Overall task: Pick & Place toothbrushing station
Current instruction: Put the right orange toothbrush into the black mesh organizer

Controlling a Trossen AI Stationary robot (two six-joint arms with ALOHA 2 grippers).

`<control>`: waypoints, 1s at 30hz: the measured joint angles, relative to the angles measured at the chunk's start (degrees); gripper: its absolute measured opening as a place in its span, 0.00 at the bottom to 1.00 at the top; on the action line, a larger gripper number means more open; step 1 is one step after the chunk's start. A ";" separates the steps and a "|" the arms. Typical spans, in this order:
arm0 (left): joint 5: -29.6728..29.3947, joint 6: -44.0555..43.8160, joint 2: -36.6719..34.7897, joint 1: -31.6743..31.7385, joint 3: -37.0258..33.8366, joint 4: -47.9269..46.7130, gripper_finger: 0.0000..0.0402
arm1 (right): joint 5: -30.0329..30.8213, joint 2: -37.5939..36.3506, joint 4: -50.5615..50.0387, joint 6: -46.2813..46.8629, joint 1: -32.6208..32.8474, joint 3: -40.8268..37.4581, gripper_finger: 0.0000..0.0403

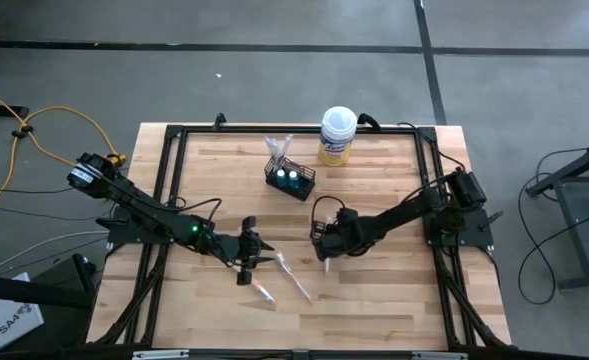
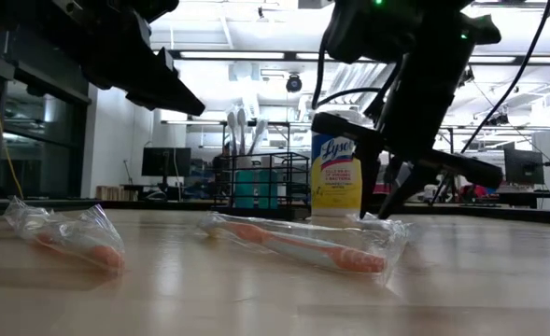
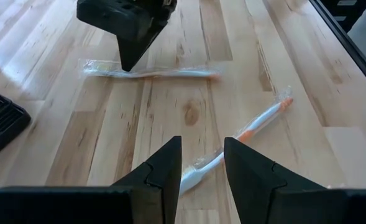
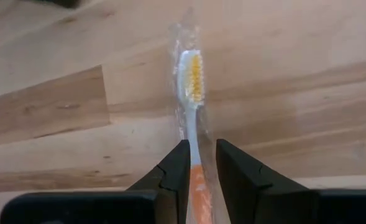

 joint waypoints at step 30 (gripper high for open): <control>0.02 -0.21 -0.02 0.02 -0.02 -0.59 0.29 | -2.80 2.54 3.17 -6.89 -0.44 0.09 0.15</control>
